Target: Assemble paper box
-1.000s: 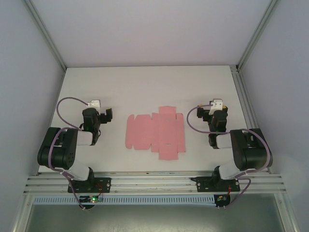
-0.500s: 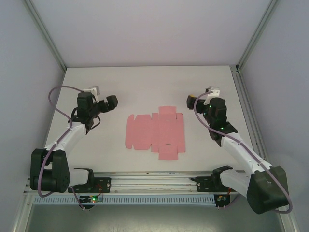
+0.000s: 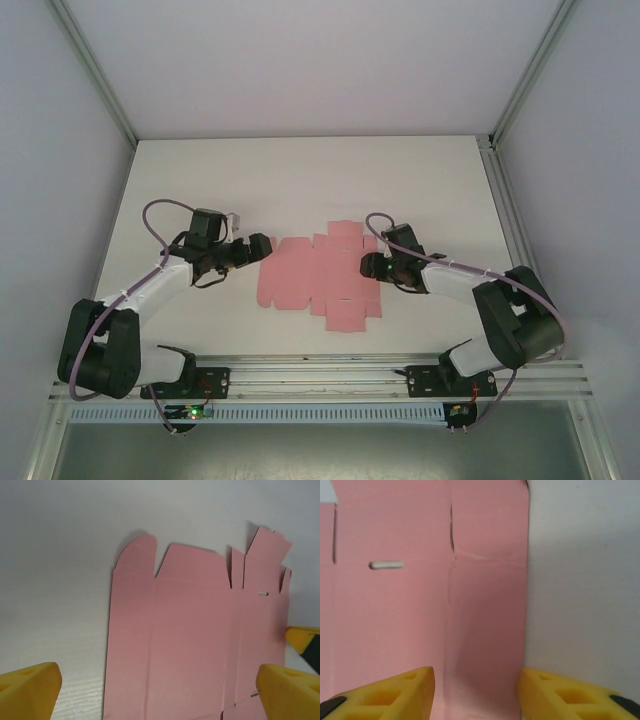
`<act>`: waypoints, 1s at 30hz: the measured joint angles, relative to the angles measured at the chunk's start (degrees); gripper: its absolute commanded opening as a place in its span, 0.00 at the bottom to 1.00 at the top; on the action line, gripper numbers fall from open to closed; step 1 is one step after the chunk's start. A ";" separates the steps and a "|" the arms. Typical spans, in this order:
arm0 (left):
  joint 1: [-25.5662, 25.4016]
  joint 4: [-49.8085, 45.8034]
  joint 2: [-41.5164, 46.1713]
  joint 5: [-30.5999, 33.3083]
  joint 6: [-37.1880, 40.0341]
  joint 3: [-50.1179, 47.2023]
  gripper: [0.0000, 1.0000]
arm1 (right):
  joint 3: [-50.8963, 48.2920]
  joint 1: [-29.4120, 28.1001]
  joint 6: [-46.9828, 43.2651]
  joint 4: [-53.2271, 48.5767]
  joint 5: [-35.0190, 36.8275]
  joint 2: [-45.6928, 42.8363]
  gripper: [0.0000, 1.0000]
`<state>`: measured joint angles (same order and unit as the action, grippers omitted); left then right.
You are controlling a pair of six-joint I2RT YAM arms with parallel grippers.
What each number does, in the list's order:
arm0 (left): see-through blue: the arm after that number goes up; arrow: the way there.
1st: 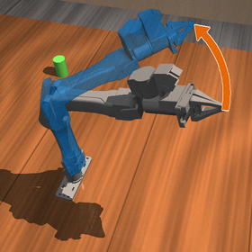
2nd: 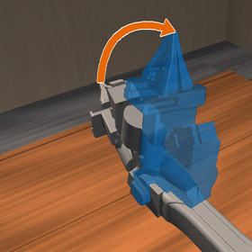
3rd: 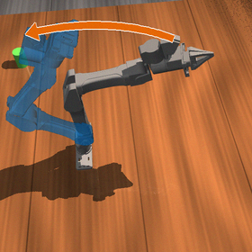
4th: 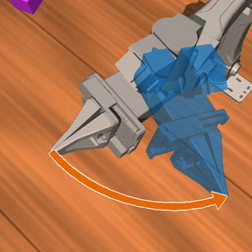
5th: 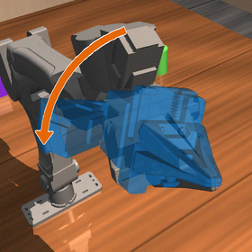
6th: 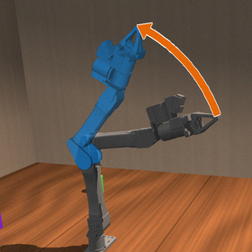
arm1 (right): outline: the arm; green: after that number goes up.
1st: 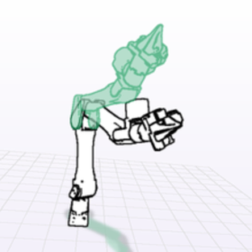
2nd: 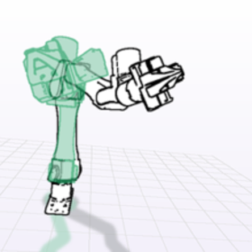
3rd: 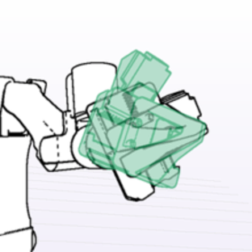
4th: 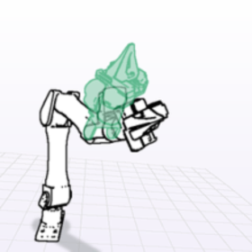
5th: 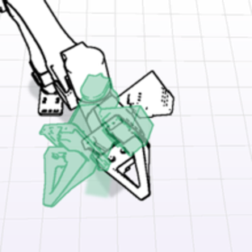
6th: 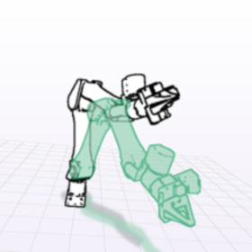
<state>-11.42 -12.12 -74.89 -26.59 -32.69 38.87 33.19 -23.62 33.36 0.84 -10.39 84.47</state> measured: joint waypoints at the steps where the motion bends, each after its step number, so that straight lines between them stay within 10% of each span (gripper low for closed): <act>1: -0.11 -0.20 -0.17 0.00 -0.22 -0.24 1.00 | 0.33 -0.02 0.20 0.87 -0.20 0.52 0.50; 5: -0.55 -0.39 -1.33 -0.79 -0.92 -1.27 1.00 | 1.92 0.50 1.14 1.27 -0.20 3.63 0.36; 23: -2.64 -0.72 -7.89 -3.45 -3.41 -0.94 1.00 | 3.93 0.98 2.36 -0.92 1.01 6.21 0.33; 30: -6.45 -14.36 -0.96 0.48 -5.20 1.99 1.00 | 3.41 0.96 2.54 -0.61 1.16 5.27 0.33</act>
<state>-17.87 -26.48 -75.85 -26.11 -37.89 40.86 36.60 -22.65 35.90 0.23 -9.23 89.73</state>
